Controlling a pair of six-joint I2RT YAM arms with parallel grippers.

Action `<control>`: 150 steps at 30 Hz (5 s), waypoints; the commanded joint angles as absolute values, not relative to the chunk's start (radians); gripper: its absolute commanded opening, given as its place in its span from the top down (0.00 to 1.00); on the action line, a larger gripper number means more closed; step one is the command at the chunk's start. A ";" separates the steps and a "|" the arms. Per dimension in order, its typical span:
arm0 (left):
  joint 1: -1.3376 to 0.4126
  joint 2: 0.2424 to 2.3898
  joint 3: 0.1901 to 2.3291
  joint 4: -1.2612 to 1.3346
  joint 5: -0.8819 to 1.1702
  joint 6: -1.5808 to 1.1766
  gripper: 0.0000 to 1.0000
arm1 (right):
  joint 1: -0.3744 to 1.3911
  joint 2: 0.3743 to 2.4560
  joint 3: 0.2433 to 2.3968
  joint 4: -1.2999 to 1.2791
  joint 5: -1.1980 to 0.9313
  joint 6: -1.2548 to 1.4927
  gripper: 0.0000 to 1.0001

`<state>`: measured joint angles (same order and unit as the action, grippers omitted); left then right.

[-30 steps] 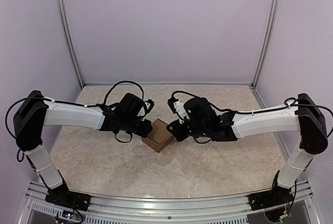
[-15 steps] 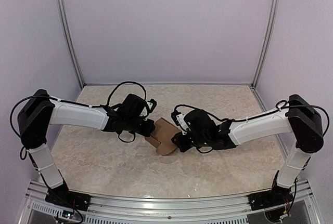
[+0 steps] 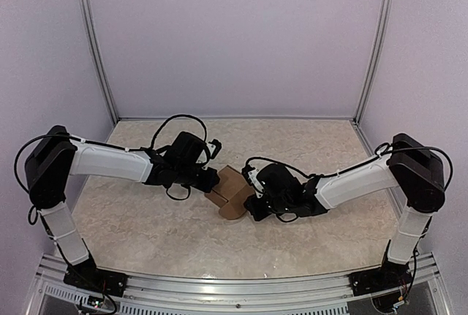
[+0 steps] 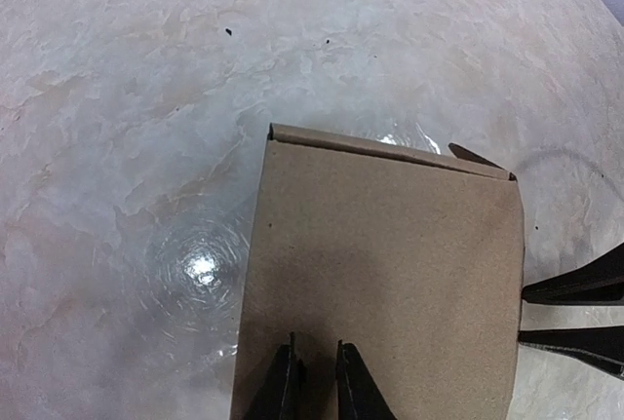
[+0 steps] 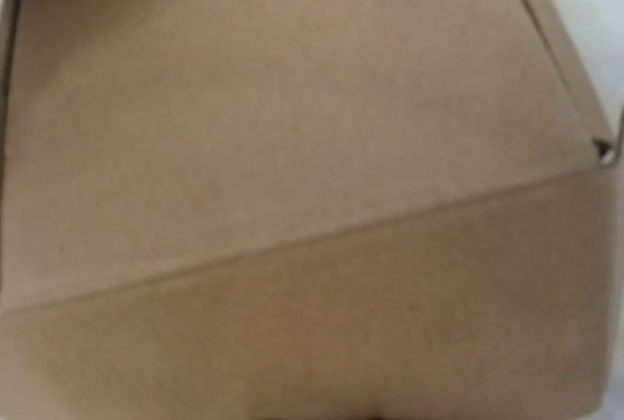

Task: Fold the paper box

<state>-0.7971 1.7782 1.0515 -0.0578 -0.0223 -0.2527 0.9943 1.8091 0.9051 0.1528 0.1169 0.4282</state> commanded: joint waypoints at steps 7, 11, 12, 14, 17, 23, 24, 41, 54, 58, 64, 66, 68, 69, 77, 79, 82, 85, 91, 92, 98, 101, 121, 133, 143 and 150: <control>-0.798 1.650 1.043 -0.144 0.004 -0.261 0.60 | 0.969 1.621 0.959 -0.021 0.198 0.299 0.73; -0.802 1.573 1.047 -0.171 -0.045 -0.294 0.51 | 0.949 1.574 1.014 -0.099 0.193 0.252 0.66; -0.802 1.562 1.048 -0.182 -0.051 -0.307 0.49 | 0.940 1.574 1.031 -0.112 0.186 0.240 0.64; -0.804 1.539 1.049 -0.209 -0.060 -0.341 0.47 | 0.921 1.587 1.079 -0.142 0.166 0.220 0.58; -0.808 1.491 1.010 -0.208 -0.082 -0.384 0.45 | 0.885 1.632 1.160 -0.172 0.126 0.202 0.51; -0.811 1.350 0.881 -0.149 -0.155 -0.489 0.43 | 0.800 1.792 1.309 -0.210 -0.010 0.209 0.40; -0.811 1.337 0.863 -0.138 -0.149 -0.511 0.45 | 0.784 1.824 1.345 -0.233 -0.057 0.210 0.40; -0.804 1.330 0.610 0.217 -0.008 -0.796 0.21 | 0.681 2.135 1.561 -0.263 -0.464 0.312 0.39; -0.773 1.399 0.485 0.433 0.064 -0.979 0.05 | 0.695 2.124 1.453 -0.193 -0.562 0.396 0.59; -0.766 1.439 0.466 0.505 0.096 -1.005 0.03 | 0.705 2.084 1.365 -0.133 -0.563 0.445 0.70; -0.756 1.474 0.460 0.553 0.134 -1.021 0.03 | 0.722 1.988 1.205 -0.026 -0.510 0.526 0.84; -0.756 1.479 0.461 0.554 0.149 -1.024 0.03 | 0.730 1.957 1.157 0.009 -0.491 0.562 0.89; -0.754 1.485 0.459 0.555 0.157 -1.030 0.03 | 0.741 1.934 1.116 0.046 -0.466 0.591 0.93; -0.755 1.489 0.459 0.554 0.160 -1.035 0.02 | 0.747 1.925 1.100 0.057 -0.450 0.603 0.95; -0.754 1.535 0.454 0.592 0.222 -1.069 0.02 | 0.772 1.881 0.998 0.122 -0.365 0.672 1.00; -0.754 1.545 0.456 0.611 0.238 -1.082 0.02 | 0.776 1.871 0.986 0.128 -0.358 0.675 1.00; -0.755 1.560 0.468 0.642 0.269 -1.102 0.02 | 0.784 1.859 0.977 0.125 -0.339 0.670 1.00; -0.755 1.564 0.482 0.656 0.288 -1.112 0.02 | 0.798 1.849 0.979 0.111 -0.312 0.659 1.00; -0.755 1.533 0.498 0.617 0.278 -1.106 0.02 | 0.820 1.835 0.987 0.074 -0.243 0.640 1.00; -0.755 1.530 0.497 0.617 0.280 -1.108 0.02 | 0.825 1.835 0.991 0.065 -0.231 0.634 1.00; -0.756 1.534 0.508 0.633 0.299 -1.127 0.02 | 0.850 1.834 1.010 0.048 -0.189 0.625 1.00; -0.759 1.547 0.509 0.647 0.307 -1.138 0.02 | 0.853 1.834 1.009 0.054 -0.186 0.627 1.00; -0.759 1.658 0.516 0.827 0.394 -1.256 0.23 | 0.869 1.815 0.985 0.083 -0.149 0.638 1.00; -0.754 1.667 0.517 0.820 0.415 -1.249 0.44 | 0.884 1.773 0.969 0.092 -0.114 0.612 1.00; -0.752 1.652 0.509 0.780 0.410 -1.234 0.27 | 0.904 1.763 0.976 0.070 -0.060 0.582 1.00; -0.752 1.653 0.511 0.769 0.408 -1.235 0.22 | 0.923 1.758 0.994 0.051 -0.032 0.571 1.00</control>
